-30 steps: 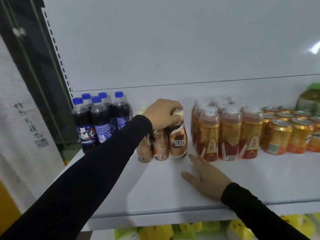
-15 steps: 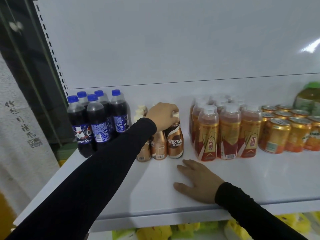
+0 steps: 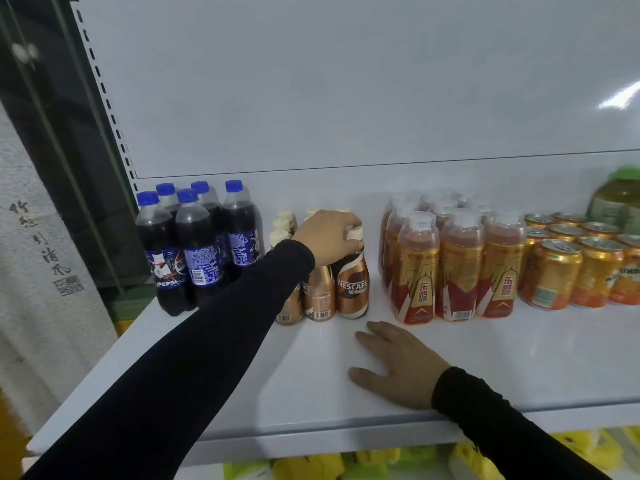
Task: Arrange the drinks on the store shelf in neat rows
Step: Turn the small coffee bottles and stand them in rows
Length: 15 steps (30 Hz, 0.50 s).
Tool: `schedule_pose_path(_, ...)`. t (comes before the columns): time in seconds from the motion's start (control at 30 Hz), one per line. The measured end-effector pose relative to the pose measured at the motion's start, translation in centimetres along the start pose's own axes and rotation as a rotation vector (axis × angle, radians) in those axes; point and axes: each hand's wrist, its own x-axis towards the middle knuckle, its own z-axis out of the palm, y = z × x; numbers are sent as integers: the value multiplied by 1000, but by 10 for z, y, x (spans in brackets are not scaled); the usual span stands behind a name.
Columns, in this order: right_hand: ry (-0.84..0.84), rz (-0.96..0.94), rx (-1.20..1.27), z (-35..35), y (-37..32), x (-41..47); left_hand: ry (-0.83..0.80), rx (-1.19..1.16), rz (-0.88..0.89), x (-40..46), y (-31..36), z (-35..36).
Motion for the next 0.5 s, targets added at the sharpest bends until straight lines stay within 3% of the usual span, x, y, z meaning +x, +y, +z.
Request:
schedule_pose_path(0.33,20,-12,17,-8,-3,3,140,-76,-19,-12,-19,-21)
schedule_pose_path(0.5,287,-141,57,-35,-20,6,239,-90,-80,-24,-46,-41)
